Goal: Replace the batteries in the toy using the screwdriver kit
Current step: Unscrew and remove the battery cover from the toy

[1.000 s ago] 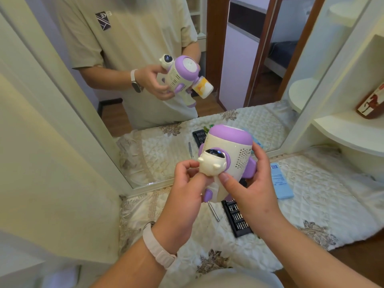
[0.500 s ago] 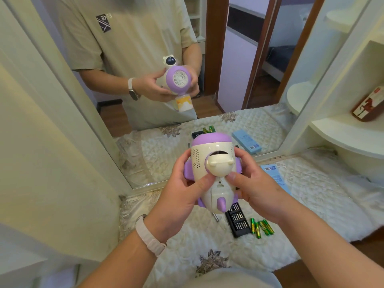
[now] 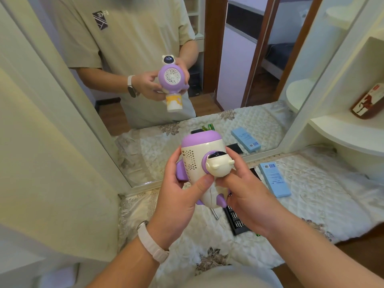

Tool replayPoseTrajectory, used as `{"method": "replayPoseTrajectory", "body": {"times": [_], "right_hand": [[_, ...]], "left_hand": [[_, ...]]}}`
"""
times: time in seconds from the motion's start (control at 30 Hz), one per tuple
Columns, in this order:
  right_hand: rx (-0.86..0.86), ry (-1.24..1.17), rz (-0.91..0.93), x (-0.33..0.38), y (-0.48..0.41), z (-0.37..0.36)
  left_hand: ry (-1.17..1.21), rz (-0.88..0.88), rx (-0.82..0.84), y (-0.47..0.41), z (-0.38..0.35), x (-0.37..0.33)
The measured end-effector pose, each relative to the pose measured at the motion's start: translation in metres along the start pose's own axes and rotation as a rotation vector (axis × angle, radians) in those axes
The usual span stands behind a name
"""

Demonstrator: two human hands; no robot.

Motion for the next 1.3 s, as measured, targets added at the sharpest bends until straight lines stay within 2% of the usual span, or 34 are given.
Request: {"method": "replayPoseTrajectory", "body": {"times": [0.17,0.63,0.93,1.07,1.3], "right_hand": [[-0.072,0.083,0.069,0.005,0.003,-0.005],[-0.079,0.117,0.060,0.005,0.001,-0.008],[-0.012,-0.088,0.005,-0.003,-0.002,-0.014],[0.017,-0.252,-0.068,-0.014,-0.005,-0.011],[0.009,-0.362,-0.211,-0.042,-0.024,0.005]], "left_hand": [[0.006,-0.012,0.004,0.001,0.000,-0.003],[0.017,-0.058,-0.006,0.005,0.001,-0.007],[-0.037,-0.071,-0.010,-0.002,0.002,-0.001],[-0.034,-0.058,-0.018,-0.006,0.000,0.007],[-0.081,-0.039,-0.098,-0.012,-0.005,0.029]]}}
Point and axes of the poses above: each hand's wrist, its own y-axis away from the middle knuckle, its own z-axis out of the back of the hand, x = y × z, the point moved 6 cm from there along -y, towards the middle knuckle, and after that the axes turned 9 degrees about y, right-handed, at the moved point
